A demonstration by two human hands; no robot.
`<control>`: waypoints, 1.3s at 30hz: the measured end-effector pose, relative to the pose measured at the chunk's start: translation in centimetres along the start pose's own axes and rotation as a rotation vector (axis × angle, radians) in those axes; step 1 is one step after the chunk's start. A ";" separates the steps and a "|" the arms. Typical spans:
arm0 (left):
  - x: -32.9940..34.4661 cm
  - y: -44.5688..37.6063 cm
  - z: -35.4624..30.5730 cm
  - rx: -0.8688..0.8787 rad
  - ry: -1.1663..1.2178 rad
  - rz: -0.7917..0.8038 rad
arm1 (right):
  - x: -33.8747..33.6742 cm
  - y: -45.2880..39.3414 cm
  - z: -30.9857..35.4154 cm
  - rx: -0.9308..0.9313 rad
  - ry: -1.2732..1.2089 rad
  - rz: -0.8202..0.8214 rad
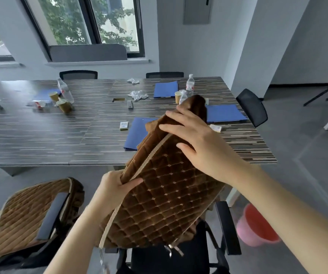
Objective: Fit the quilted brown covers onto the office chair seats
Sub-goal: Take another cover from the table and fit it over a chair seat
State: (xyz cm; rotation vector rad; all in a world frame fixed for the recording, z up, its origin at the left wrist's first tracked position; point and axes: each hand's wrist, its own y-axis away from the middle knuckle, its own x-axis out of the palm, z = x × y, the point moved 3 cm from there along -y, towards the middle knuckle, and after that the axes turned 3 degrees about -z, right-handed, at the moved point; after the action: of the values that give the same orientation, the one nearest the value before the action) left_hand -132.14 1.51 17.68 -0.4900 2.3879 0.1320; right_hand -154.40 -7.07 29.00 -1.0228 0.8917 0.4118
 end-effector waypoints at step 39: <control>6.6 -3.4 16.2 -0.464 0.226 -0.346 | 16.0 19.5 -16.8 1.624 -0.572 -0.376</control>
State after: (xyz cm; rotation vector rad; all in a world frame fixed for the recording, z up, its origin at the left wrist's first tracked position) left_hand -125.48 -0.06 1.19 -1.1795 2.4431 0.5019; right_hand -165.48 -13.70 1.56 0.4487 0.2595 -0.3623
